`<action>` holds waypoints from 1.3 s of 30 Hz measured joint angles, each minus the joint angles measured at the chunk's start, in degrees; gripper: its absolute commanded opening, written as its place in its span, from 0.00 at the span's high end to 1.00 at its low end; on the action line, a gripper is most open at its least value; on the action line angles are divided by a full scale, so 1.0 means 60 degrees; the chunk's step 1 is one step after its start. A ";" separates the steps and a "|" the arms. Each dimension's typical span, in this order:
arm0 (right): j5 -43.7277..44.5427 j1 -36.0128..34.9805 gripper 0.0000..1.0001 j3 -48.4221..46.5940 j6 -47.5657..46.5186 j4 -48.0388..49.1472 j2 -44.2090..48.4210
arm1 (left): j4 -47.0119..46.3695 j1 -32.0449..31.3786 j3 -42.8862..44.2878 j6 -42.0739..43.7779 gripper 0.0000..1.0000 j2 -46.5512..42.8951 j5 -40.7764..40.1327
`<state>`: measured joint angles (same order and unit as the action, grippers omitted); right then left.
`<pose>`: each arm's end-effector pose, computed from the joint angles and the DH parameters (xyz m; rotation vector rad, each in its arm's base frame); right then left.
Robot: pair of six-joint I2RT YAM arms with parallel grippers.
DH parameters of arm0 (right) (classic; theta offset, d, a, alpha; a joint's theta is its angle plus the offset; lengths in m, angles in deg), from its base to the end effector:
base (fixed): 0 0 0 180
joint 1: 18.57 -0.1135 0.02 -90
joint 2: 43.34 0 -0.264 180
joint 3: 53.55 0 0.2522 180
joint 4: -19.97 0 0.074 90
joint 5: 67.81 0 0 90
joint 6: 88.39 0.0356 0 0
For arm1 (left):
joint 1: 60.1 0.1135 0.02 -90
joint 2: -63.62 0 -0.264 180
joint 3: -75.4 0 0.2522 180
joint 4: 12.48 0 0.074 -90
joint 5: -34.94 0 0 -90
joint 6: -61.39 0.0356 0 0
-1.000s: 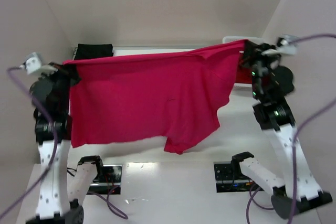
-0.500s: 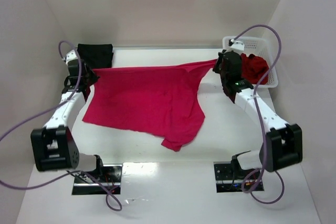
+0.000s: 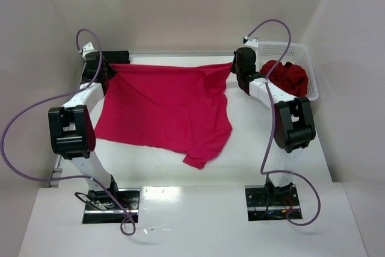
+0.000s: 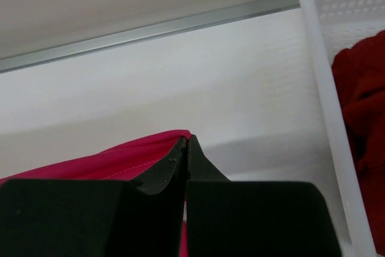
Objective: Fold and stack the t-shirts
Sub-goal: Grap the side of the flattened tshirt furthest away from the robot with both arms, then fold the flattened tshirt in 1/3 of the way
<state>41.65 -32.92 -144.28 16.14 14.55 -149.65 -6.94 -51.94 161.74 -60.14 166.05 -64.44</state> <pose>0.4268 0.0969 0.2606 0.2272 1.9020 0.0101 0.4155 0.0654 0.2612 -0.7609 1.7896 -0.1111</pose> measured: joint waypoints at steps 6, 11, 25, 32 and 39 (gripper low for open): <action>-0.0546 0.0000 1.00 -0.0106 0.0189 0.0189 -0.0098 | -0.0095 0.0208 0.0157 0.0015 1.00 0.0102 0.0029; -0.1377 -0.0004 1.00 0.0532 0.0306 0.0313 0.0055 | 0.0127 0.0415 0.0157 0.0047 1.00 0.0375 0.0127; -0.2131 -0.0965 1.00 0.1967 0.0765 0.0084 0.0251 | 0.0667 0.0466 -0.0284 -0.0069 1.00 0.0656 0.0284; -0.1887 -0.1031 1.00 0.2087 0.1060 -0.0331 0.0273 | 0.1038 0.0532 -0.0659 -0.0124 1.00 0.0656 0.0189; -0.2142 -0.1049 1.00 0.2998 0.1300 -0.1067 0.0951 | 0.1067 0.0743 -0.0685 -0.0299 1.00 0.0667 0.0310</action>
<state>28.80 -39.22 -126.29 23.94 8.14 -143.94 -0.54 -47.48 157.63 -61.93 170.05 -62.59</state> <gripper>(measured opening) 0.004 0.012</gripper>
